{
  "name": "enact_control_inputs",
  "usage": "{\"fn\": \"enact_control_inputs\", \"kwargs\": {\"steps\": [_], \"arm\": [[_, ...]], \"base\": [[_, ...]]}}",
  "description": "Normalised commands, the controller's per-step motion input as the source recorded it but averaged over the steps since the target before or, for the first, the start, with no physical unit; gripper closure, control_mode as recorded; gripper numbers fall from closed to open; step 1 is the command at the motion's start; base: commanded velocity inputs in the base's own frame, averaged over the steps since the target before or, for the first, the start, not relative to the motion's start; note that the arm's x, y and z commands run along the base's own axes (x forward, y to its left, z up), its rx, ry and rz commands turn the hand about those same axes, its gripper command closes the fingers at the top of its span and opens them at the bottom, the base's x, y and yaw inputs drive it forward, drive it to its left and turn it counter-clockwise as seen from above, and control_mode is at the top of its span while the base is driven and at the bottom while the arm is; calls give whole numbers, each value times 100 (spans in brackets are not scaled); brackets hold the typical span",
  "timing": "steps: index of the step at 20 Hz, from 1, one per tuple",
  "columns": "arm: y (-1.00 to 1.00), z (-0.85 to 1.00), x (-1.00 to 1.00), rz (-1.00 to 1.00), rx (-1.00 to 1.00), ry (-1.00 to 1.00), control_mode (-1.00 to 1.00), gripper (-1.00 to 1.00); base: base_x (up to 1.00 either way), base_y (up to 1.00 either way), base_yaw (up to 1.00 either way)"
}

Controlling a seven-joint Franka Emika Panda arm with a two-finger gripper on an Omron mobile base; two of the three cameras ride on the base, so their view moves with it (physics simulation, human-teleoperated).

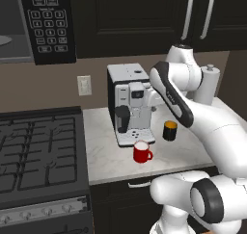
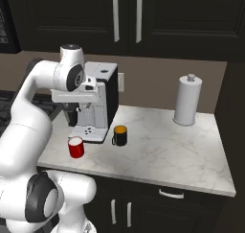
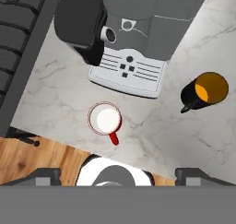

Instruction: Pick the mug from the counter and place it inside the microwave. Then close the microwave.

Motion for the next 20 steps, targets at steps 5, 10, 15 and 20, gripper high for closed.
{"fn": "enact_control_inputs", "kwargs": {"steps": [5,10,15,20], "arm": [[25,-21,8,26,-3,1,-100,-100],[6,-23,-3,26,-2,0,-100,-100],[0,-28,-24,17,0,-6,-100,-100],[0,-20,-22,13,-1,-2,-100,-100]], "base": [[0,0,0],[0,0,0],[0,0,0],[0,0,0]]}}
